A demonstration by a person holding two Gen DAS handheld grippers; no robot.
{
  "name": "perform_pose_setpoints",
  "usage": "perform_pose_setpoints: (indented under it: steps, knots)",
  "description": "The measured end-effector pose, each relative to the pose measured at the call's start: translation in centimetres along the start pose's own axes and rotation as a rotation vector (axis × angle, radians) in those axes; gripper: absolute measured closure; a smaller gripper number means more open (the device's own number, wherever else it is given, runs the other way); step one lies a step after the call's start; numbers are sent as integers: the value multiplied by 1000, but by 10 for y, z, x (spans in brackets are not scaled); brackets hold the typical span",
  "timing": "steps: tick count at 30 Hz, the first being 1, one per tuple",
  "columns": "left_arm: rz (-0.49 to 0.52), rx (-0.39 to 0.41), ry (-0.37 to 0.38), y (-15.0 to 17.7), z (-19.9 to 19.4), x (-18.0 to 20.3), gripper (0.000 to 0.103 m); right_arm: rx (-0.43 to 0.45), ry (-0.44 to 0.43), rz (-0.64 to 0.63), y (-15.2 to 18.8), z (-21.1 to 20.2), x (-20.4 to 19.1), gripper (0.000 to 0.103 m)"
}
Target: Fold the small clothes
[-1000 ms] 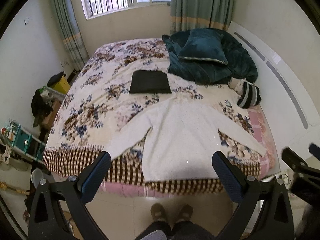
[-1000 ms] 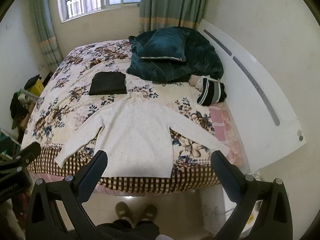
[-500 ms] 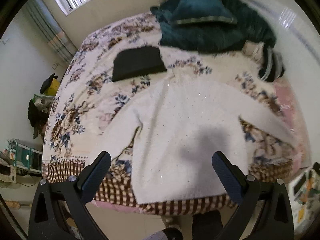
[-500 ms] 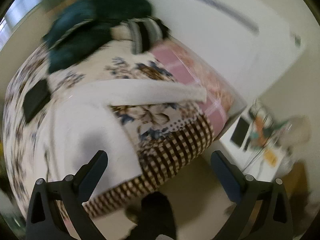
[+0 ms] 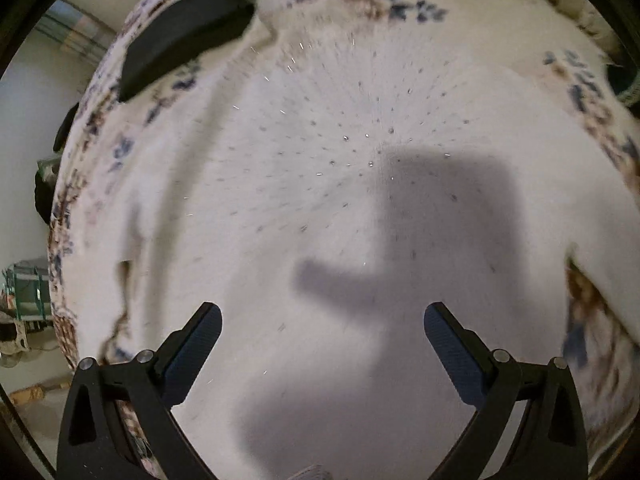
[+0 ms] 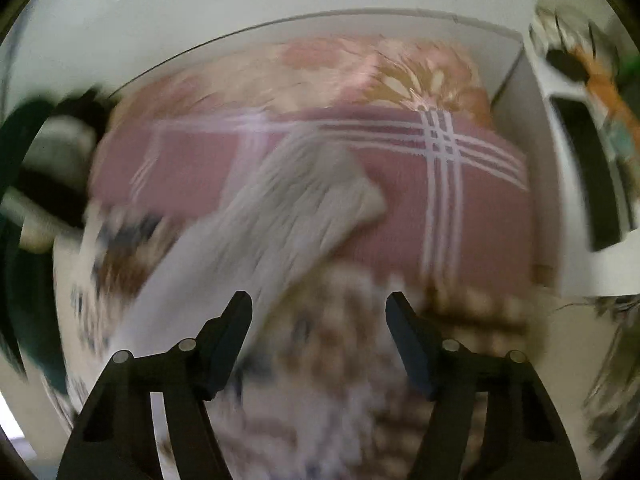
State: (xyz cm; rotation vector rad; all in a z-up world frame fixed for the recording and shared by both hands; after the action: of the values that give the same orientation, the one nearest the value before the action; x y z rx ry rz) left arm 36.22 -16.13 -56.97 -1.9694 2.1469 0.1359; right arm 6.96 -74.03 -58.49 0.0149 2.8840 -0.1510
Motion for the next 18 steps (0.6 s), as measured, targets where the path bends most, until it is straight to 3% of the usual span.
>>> perform_pose_setpoints:
  steps: [1,4,5,6,10,13,18]
  knots:
    - [-7,-5,2,-8,10,6,0,3,-9,33,-8,12,1,36]
    - [-15,1,4,-21,29,14,0,75,-47,103,-25,24,-4,60]
    - [-15,4,8,-24,32,16,0,108,-42,98,-28,23,-9,82]
    - [-16,8,12,-27,36,16,0,138,-35,78,-30,20,-18,93]
    - [-27,40,78,-33,41,16,0,226,-23,-48,-26,-5,-61,95]
    - [-48,59,102,-29,36,2,0,275,-39,-194,-4,-37,-108,95]
    - [-102,80,116,-14,23,-52,0,293,-107,-442,72,-97,-193,95]
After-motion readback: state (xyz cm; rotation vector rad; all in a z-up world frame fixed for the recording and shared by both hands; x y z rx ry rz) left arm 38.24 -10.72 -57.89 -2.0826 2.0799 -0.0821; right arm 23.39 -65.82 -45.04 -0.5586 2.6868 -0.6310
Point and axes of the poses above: each gripper's, at about its wrist camera, not at the fingertips, and z roughly the way its jaws point, x to its right, y to its underside, the point moved 8 cm from there along z, roughly the way its jaws point, and after that the axes turned 2 degrees about y, right-handed, at the moved point
